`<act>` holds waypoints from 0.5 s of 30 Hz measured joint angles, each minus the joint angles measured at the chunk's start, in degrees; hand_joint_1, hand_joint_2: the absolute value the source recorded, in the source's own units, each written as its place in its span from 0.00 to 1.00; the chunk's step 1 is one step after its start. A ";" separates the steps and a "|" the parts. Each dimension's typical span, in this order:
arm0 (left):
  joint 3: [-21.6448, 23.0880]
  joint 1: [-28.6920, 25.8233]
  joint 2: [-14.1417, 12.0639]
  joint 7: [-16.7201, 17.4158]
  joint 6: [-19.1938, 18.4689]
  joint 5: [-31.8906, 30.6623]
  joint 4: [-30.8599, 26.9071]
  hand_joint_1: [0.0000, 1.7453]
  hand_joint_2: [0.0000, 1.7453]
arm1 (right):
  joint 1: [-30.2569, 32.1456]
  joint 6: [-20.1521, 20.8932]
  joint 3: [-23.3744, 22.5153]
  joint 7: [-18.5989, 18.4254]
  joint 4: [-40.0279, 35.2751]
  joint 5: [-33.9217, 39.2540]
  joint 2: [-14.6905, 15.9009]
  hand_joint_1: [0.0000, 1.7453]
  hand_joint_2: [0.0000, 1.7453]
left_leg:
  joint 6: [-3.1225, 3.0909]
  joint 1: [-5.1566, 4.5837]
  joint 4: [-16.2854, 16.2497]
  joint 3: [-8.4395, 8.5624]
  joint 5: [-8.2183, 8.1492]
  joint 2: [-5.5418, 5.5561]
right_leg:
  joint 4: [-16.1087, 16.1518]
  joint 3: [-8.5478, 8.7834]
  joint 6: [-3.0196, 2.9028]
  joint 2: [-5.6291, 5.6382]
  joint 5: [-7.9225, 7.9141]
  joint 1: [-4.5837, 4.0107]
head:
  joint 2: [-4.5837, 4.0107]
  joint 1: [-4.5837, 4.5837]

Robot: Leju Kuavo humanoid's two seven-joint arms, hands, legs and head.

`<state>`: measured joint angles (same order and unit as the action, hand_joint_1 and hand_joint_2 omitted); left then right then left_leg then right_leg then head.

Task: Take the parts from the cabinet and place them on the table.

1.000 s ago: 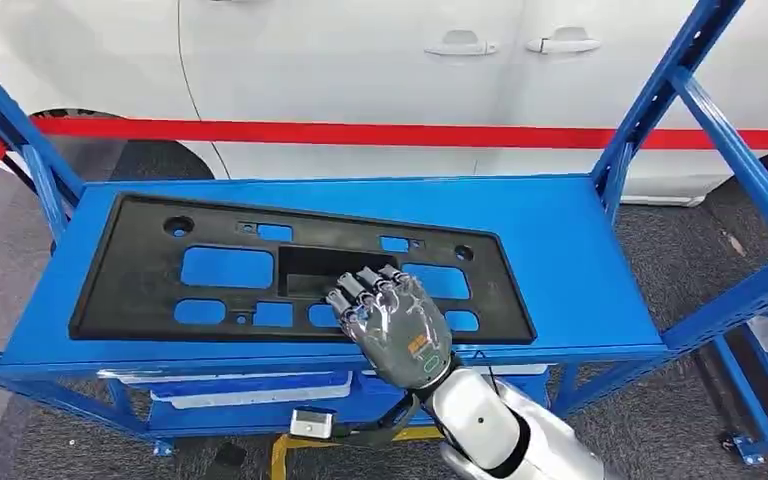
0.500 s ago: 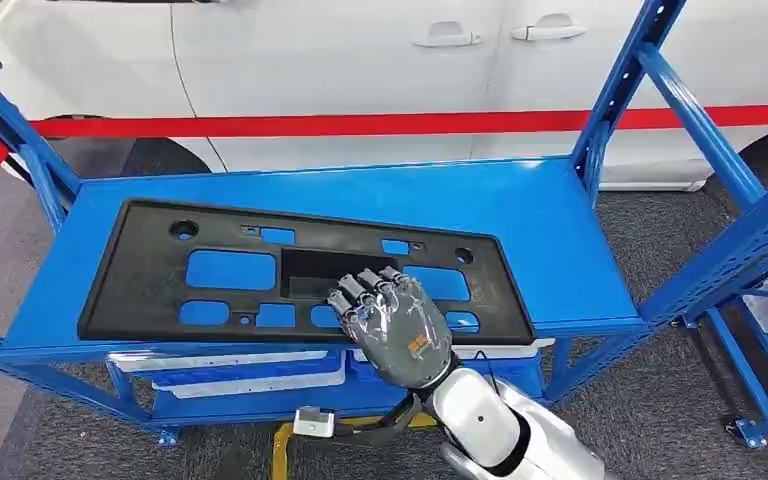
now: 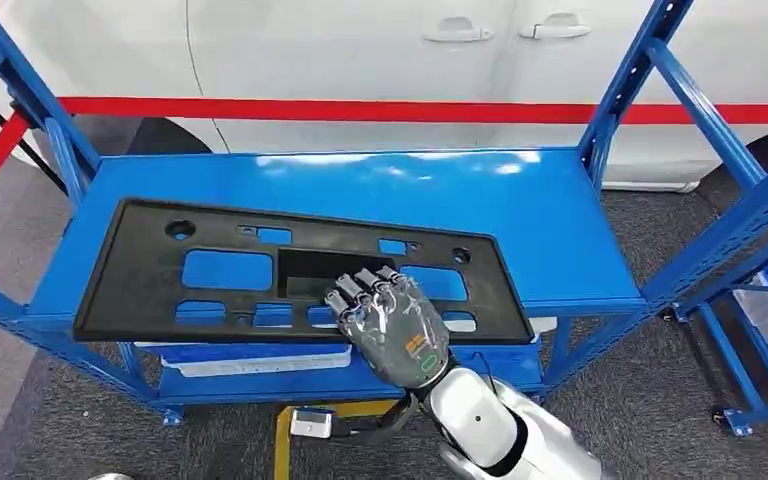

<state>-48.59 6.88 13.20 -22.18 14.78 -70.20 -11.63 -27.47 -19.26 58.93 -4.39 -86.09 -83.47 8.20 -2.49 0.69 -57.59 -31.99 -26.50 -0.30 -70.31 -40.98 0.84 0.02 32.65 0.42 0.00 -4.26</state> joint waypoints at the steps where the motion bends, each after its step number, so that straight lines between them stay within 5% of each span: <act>1: 0.00 -0.06 0.00 0.02 0.08 0.00 0.00 0.00 1.00 | 0.15 -0.02 0.00 -0.02 0.02 0.00 0.04 1.00 1.00 | 0.04 -0.01 -0.17 -0.66 0.33 -0.07 | -4.31 -1.15 0.28 0.00 1.86 0.12 | 0.00 -0.02; 3: -0.02 -0.09 0.00 0.22 0.48 -0.04 0.00 0.00 1.00 | 0.26 -0.02 0.00 0.00 0.02 0.00 0.11 1.00 1.00 | 0.20 0.02 -0.67 -1.81 0.82 -0.11 | -5.22 -0.06 0.59 -0.03 0.76 0.48 | 0.00 -0.02; 6: -0.02 -0.02 0.00 0.44 0.68 -0.07 0.00 0.00 1.00 | 0.23 -0.09 -0.04 0.00 -0.02 0.02 0.11 1.00 1.00 | 0.76 0.11 -1.60 -3.02 1.23 -0.08 | 8.05 9.31 0.63 -0.06 -3.54 0.98 | 0.00 0.00; 7: -0.02 0.01 0.00 0.50 0.83 -0.07 0.00 0.00 1.00 | 0.20 -0.09 -0.11 -0.02 -0.04 0.02 0.09 1.00 1.00 | 1.11 -0.03 -1.71 -3.40 1.43 -0.07 | 10.43 10.46 0.33 0.01 -1.95 0.75 | 0.00 0.02; 8: 0.00 0.02 0.00 0.48 1.09 -0.20 0.00 0.00 1.00 | 0.36 -0.11 -0.20 -0.09 -0.15 0.02 0.09 1.00 1.00 | 1.48 -0.08 -1.70 -3.42 1.66 -0.06 | 10.05 10.02 -0.15 0.17 -3.21 0.28 | -0.02 0.07; 10: 0.02 0.01 0.00 0.26 1.73 -0.53 0.00 0.00 1.00 | 0.42 -0.13 -0.48 -0.44 -0.22 0.00 0.11 1.00 1.00 | 2.38 -0.05 -1.58 -3.57 2.37 -0.03 | 10.17 9.56 -0.56 0.17 -3.33 0.06 | 0.00 0.04; 12: 0.02 -0.08 0.00 0.20 1.90 -0.59 0.00 0.00 1.00 | 0.44 -0.13 -0.61 -0.63 -0.37 0.00 0.11 1.00 1.00 | 3.09 0.21 -1.90 -4.25 2.26 0.17 | 10.94 9.04 -1.98 -0.05 -4.43 0.62 | 0.00 0.02; 15: 0.02 -0.07 0.00 0.20 1.64 -0.13 0.00 0.00 1.00 | 0.48 -0.20 -0.77 -0.81 -0.50 0.00 0.04 1.00 1.00 | 3.65 0.29 -10.86 -7.39 -6.09 0.27 | 10.92 7.26 -3.17 -0.12 -5.85 0.20 | 0.00 0.22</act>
<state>-48.57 6.81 13.20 -21.99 16.41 -70.33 -11.63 -27.00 -19.45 58.16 -5.20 -86.60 -83.47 8.24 1.16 0.97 -68.45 -39.38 -32.60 -0.03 -59.38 -33.72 -2.33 -0.10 26.79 0.62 0.00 -4.04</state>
